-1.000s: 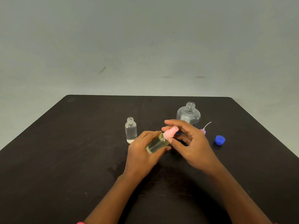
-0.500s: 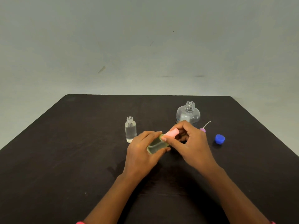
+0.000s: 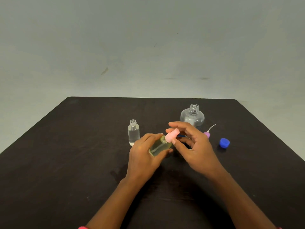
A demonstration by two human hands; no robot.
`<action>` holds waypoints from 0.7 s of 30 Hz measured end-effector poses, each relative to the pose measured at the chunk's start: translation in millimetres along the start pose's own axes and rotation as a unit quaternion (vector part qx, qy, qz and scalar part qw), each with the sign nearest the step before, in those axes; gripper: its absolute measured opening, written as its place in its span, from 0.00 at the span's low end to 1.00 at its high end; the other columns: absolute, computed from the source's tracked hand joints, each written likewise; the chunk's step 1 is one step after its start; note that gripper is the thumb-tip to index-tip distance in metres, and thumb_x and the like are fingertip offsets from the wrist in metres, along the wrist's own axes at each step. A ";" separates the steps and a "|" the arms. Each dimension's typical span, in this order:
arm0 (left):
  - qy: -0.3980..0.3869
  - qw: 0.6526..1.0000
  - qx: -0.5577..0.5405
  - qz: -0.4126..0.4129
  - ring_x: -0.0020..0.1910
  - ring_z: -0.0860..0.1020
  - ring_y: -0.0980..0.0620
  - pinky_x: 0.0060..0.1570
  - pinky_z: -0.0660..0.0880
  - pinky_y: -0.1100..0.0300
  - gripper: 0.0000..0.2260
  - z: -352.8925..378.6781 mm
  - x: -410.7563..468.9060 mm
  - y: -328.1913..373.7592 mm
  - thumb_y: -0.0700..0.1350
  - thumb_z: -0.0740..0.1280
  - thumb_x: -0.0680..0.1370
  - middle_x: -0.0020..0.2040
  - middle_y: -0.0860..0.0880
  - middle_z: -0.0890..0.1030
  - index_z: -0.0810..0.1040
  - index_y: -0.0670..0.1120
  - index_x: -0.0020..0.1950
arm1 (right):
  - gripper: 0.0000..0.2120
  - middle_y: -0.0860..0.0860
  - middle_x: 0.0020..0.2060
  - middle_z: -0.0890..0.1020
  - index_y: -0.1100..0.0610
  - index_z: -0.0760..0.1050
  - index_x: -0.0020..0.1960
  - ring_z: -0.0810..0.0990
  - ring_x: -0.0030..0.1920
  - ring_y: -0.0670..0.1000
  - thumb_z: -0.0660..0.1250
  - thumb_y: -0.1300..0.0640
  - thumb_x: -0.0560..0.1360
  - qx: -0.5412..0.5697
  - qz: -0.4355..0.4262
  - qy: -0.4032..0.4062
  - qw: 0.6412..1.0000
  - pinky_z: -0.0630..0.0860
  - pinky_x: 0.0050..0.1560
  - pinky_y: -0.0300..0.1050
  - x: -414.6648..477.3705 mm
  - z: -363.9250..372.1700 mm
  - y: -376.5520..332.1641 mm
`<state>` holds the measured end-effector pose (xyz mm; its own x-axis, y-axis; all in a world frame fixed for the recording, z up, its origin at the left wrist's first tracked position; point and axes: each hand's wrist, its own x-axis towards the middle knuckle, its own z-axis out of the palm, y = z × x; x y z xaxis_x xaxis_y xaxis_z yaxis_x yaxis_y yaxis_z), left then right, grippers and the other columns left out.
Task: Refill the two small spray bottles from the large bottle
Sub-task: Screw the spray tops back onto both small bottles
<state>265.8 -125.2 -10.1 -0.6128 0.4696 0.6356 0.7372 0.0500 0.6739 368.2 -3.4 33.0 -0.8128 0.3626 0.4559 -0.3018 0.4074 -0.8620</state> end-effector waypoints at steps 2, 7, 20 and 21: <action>0.000 1.000 0.003 0.003 0.48 0.80 0.58 0.46 0.79 0.54 0.21 -0.5 -0.2 -0.4 0.57 0.72 0.68 0.49 0.55 0.81 0.80 0.46 0.56 | 0.15 0.48 0.50 0.83 0.50 0.76 0.59 0.82 0.54 0.47 0.69 0.57 0.73 0.001 0.003 0.007 1.000 0.79 0.52 0.41 0.4 -0.1 0.0; -0.002 1.000 0.008 0.011 0.49 0.80 0.58 0.46 0.79 0.54 0.21 0.0 -0.8 0.6 0.57 0.72 0.69 0.50 0.55 0.81 0.80 0.47 0.57 | 0.18 0.44 0.44 0.82 0.49 0.75 0.59 0.83 0.49 0.50 0.73 0.61 0.71 -0.050 0.005 0.030 0.998 0.80 0.53 0.51 1.4 -0.1 7.2; -0.052 0.996 0.065 0.010 0.48 0.76 0.59 0.45 0.76 0.63 0.20 -1.2 -1.3 0.4 0.55 0.66 0.70 0.51 0.57 0.78 0.76 0.51 0.60 | 0.13 0.45 0.51 0.82 0.55 0.79 0.58 0.81 0.55 0.46 0.69 0.63 0.75 -0.107 -0.056 -0.023 0.992 0.78 0.56 0.44 1.2 -1.0 11.0; -0.060 0.995 0.075 0.016 0.48 0.76 0.60 0.45 0.75 0.66 0.20 -0.9 -1.5 0.6 0.54 0.65 0.70 0.51 0.57 0.77 0.76 0.52 0.61 | 0.12 0.45 0.51 0.83 0.56 0.80 0.57 0.81 0.54 0.46 0.69 0.63 0.74 -0.103 -0.049 -0.017 0.993 0.78 0.55 0.45 1.5 -0.8 11.6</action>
<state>267.0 -126.7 -10.2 -0.5570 0.5740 0.6002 0.7953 0.1605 0.5846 363.8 2.6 23.9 -0.8023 0.2860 0.5239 -0.2739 0.6035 -0.7488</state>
